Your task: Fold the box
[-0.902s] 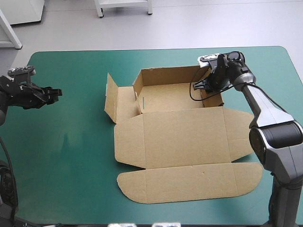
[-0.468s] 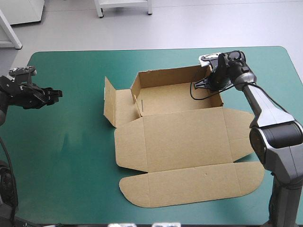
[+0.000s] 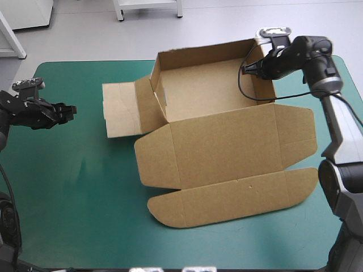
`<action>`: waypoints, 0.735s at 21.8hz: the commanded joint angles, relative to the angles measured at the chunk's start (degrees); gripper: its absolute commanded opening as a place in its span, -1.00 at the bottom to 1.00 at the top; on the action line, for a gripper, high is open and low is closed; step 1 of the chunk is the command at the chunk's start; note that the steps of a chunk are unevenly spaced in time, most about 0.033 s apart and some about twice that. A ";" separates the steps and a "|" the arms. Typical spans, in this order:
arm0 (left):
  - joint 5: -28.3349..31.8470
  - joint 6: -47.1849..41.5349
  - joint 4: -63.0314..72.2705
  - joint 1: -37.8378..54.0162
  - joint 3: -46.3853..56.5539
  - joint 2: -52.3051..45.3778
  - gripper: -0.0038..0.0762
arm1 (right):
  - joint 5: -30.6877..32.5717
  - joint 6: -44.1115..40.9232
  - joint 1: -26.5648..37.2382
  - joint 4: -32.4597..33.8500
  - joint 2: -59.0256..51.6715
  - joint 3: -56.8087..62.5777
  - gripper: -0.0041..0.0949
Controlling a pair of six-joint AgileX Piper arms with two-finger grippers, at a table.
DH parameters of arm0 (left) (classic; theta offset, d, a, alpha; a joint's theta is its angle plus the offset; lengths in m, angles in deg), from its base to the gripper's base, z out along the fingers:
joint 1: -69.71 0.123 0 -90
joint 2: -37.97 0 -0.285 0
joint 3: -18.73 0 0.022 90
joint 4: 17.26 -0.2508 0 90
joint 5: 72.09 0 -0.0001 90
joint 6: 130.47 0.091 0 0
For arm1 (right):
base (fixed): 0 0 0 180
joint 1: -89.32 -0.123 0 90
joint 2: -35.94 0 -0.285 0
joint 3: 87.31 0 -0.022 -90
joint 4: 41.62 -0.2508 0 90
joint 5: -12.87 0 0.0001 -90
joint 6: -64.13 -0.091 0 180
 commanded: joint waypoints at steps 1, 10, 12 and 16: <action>4.42 2.18 3.36 -0.10 -1.45 -2.83 0.15 | -2.11 3.36 4.25 -11.23 -7.09 -2.21 -0.96; -2.09 20.74 38.43 -0.49 -1.45 5.07 0.15 | 6.47 8.35 8.24 -20.16 -13.92 -2.11 -0.96; -9.25 25.94 50.20 -2.52 -1.45 7.91 0.15 | 5.90 8.35 8.09 -20.16 -13.92 -1.58 -0.96; -13.53 30.33 56.96 -9.12 -1.45 8.50 0.15 | 4.86 8.25 7.98 -19.45 -13.18 -1.49 -0.96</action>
